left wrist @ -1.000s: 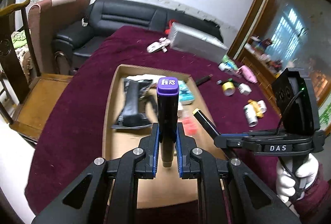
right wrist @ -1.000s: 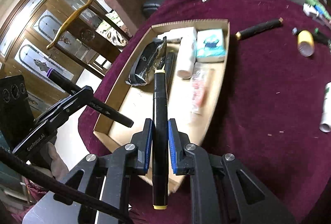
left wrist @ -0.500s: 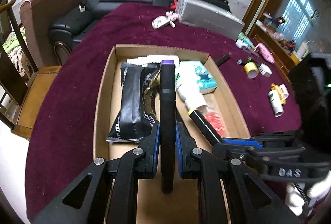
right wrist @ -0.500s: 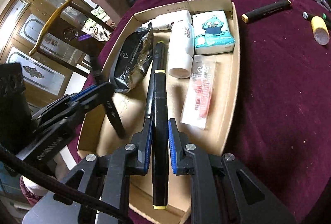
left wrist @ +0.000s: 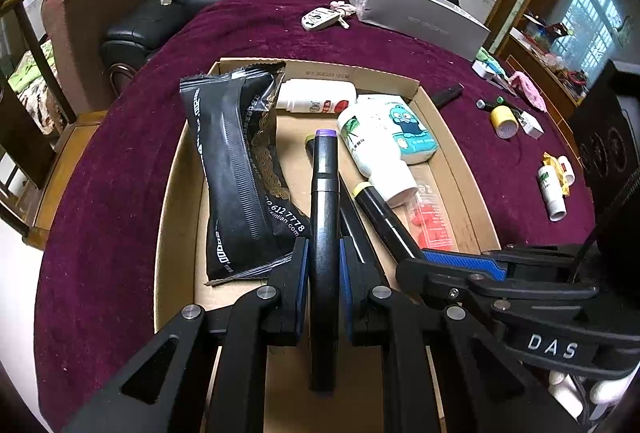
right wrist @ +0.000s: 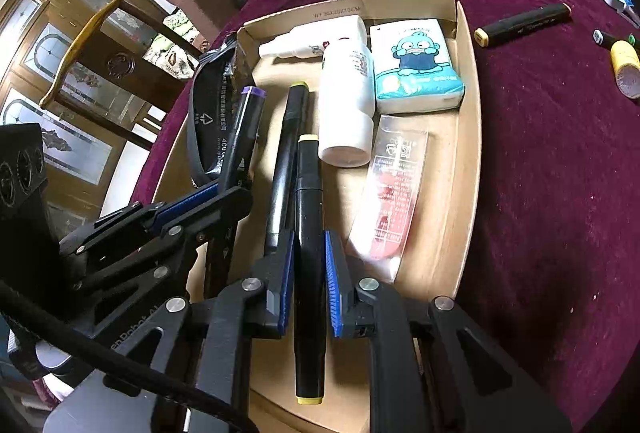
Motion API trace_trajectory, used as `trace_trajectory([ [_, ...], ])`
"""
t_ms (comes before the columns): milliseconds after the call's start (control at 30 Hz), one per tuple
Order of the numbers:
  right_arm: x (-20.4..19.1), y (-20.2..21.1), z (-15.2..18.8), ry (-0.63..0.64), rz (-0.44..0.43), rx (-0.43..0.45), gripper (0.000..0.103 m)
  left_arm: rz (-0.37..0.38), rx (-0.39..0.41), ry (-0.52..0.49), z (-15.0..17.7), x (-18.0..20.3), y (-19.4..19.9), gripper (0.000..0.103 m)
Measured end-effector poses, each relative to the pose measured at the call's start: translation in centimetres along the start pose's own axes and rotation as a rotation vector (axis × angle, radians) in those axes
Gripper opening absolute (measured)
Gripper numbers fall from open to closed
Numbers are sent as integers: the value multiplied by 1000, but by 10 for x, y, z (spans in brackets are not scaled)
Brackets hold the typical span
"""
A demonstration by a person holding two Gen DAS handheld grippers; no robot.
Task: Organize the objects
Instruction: 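Lower both markers into the tray and open both grippers, then withdraw both grippers from the tray back over the table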
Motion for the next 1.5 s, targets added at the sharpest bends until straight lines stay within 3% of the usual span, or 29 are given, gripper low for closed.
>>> trace_trajectory([
  [167, -4, 2, 1, 36, 44, 24, 13, 4, -2, 31, -2, -1, -1, 13],
  [267, -5, 7, 1, 32, 32, 52, 15, 17, 2, 51, -3, -4, 1, 26],
  [300, -5, 9, 1, 27, 25, 59, 17, 24, 6, 59, -4, -5, 2, 36],
  [500, -6, 34, 5, 36, 5, 128, 22, 53, 38, 98, -6, -8, 18, 40],
  [600, -7, 52, 7, 44, 2, 173, 33, 63, 67, 121, -7, -8, 33, 47],
  [700, -8, 72, 11, 61, 17, 225, 40, 76, 111, 135, -9, -6, 52, 47],
  [767, -8, 87, 13, 67, 25, 266, 41, 86, 148, 149, -10, -4, 66, 48],
  [833, -8, 106, 18, 79, 42, 321, 41, 91, 199, 152, -9, 1, 82, 55],
  [933, -10, 131, 23, 105, 91, 406, 52, 77, 268, 123, -9, 18, 103, 55],
  [1000, -16, 155, 29, 142, 167, 502, 59, 66, 301, 90, -7, 34, 113, 55],
  [1067, -20, 176, 38, 179, 238, 592, 69, 54, 323, 55, -6, 49, 118, 55],
  [1100, -21, 183, 42, 191, 266, 628, 81, 42, 335, 31, -4, 60, 121, 55],
  [1133, -21, 194, 47, 201, 301, 673, 84, 34, 343, 11, -3, 68, 122, 55],
  [1267, -10, 225, 56, 199, 358, 782, 84, 3, 355, -75, 0, 105, 121, 55],
  [1500, 46, 252, 55, 79, 417, 759, 84, -46, 345, -197, 3, 163, 112, 55],
])
Point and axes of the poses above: each gripper's, at about its wrist camera, not at the fingertips, and y roughly against the way its jaws point, x to its right, z to its underside, the point moved 1 cm from there along -y, roughly the way its jaws point, and after that the axes turned 13 degrees about -z, right-handed, at the moved point
